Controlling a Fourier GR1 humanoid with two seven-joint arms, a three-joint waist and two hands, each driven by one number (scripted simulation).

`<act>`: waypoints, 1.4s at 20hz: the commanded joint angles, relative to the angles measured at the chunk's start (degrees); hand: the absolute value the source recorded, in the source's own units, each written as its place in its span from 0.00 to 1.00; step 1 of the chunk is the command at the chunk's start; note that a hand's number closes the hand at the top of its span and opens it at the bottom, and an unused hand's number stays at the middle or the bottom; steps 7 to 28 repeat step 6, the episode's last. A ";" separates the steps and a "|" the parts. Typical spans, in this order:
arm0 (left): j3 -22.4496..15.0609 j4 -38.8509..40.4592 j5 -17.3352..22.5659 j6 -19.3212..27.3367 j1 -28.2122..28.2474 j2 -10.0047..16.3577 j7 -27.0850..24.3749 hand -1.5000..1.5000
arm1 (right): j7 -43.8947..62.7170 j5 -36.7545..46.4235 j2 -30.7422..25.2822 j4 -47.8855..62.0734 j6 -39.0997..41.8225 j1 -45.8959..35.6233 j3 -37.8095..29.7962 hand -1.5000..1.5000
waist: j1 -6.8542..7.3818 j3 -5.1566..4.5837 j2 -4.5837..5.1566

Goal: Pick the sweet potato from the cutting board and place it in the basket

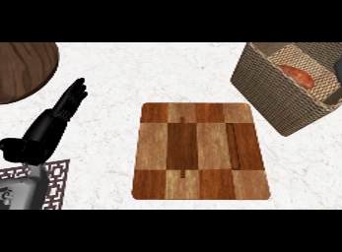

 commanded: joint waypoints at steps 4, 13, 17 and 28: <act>1.06 2.30 -0.12 0.56 -2.81 -0.14 0.51 0.50 | -0.23 -7.13 -0.18 -9.53 -2.56 1.81 -4.68 0.00 | -1.33 -0.02 -0.35; 0.42 -1.00 -0.71 1.40 1.45 -0.97 0.05 0.50 | 2.60 -7.81 0.07 -15.58 1.00 5.52 -4.51 0.00 | -1.77 -0.07 -0.83; 0.42 -1.00 -0.71 1.40 1.45 -0.97 0.05 0.50 | 2.60 -7.81 0.07 -15.58 1.00 5.52 -4.51 0.00 | -1.77 -0.07 -0.83; 0.42 -1.00 -0.71 1.40 1.45 -0.97 0.05 0.50 | 2.60 -7.81 0.07 -15.58 1.00 5.52 -4.51 0.00 | -1.77 -0.07 -0.83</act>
